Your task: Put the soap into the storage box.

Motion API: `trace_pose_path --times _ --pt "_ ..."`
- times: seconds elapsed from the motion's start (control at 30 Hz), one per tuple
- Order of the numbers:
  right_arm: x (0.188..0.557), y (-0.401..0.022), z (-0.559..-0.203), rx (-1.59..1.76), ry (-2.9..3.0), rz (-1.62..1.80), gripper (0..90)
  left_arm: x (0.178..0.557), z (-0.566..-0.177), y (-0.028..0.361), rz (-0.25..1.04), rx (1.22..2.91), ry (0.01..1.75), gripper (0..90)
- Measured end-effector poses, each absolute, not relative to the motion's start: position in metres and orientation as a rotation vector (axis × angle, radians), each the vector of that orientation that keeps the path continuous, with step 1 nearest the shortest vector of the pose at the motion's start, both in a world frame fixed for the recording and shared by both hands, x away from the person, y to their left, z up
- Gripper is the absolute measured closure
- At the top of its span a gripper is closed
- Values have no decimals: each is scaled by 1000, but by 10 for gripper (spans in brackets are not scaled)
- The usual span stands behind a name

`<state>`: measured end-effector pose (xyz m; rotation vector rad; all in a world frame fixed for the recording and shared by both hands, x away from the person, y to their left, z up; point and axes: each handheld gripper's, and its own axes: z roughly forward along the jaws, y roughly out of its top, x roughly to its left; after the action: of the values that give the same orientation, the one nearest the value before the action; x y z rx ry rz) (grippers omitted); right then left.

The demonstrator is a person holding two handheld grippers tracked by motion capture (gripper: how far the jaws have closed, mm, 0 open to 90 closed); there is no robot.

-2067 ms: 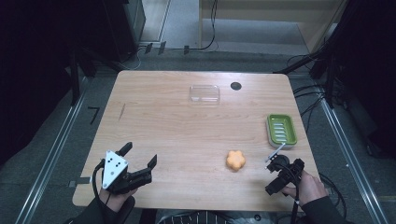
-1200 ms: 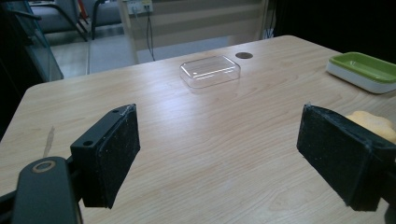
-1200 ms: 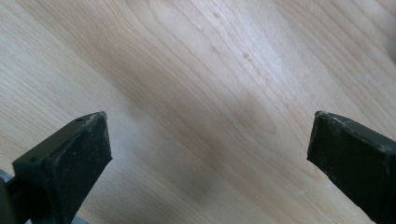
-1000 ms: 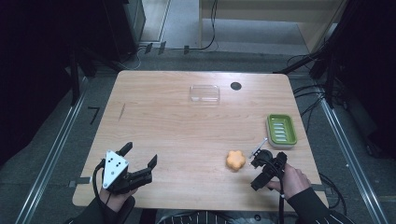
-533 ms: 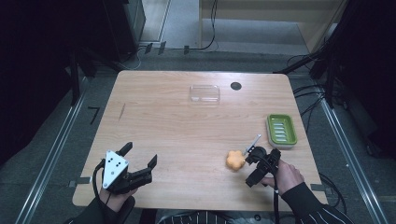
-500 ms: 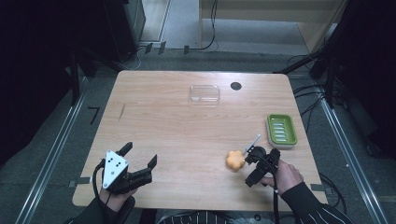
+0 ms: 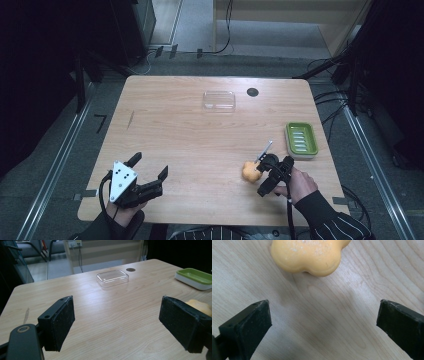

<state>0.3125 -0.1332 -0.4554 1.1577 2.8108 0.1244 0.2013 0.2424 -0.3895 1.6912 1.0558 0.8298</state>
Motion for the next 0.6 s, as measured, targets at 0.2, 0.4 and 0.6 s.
trace_pose_path --times 0.2,0.4,0.6 --pt "316 -130 -455 1160 2802 155 0 201 -390 242 830 1691 1055 137" --pt "320 -125 -456 1165 2805 166 0 201 -390 242 829 1690 1055 137" --pt "328 -116 -459 1164 2813 162 0 201 -389 243 829 1691 1056 137"
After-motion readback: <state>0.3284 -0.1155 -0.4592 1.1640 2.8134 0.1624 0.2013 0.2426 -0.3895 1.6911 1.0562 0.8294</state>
